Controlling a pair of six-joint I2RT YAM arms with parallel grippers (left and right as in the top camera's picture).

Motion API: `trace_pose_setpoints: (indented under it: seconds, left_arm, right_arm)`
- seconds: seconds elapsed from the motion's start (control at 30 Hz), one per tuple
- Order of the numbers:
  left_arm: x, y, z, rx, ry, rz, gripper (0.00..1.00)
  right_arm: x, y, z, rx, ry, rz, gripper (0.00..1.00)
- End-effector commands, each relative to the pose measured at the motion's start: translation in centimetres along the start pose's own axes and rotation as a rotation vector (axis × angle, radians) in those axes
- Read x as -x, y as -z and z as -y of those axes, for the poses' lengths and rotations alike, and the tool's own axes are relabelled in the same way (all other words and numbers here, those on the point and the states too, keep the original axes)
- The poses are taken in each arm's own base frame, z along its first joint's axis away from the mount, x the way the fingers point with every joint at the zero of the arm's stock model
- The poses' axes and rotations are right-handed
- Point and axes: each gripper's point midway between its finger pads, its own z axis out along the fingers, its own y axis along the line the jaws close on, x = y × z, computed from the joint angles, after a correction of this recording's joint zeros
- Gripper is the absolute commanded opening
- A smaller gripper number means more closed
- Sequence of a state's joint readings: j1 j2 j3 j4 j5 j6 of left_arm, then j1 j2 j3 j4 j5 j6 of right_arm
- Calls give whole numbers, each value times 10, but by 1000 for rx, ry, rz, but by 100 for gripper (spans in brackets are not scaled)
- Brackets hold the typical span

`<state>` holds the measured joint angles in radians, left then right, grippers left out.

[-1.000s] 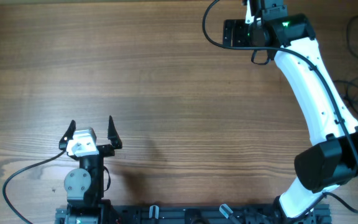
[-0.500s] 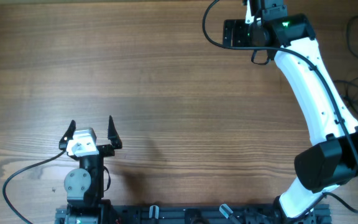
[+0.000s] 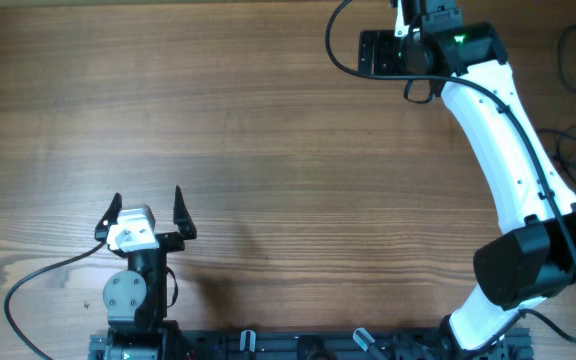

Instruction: Untangle cables

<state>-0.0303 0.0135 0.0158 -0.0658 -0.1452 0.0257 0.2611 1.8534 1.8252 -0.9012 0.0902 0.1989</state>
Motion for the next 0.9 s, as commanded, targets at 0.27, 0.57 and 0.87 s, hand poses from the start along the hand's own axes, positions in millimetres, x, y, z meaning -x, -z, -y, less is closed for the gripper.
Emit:
trace_pose_setpoints:
  seconds: [0.27,0.57,0.87]
  left_arm:
    - [-1,0,-2,9,-22,7,100]
    - [-1,0,-2,9,-22,7,100]
    - [-1,0,-2,9,-22,7,100]
  right_arm:
    - [32,34,24,-95,-15,167,100]
    - [-9,39,40,-109,-31,294,100]
    - [-54,63,78,-100,-88,392,100]
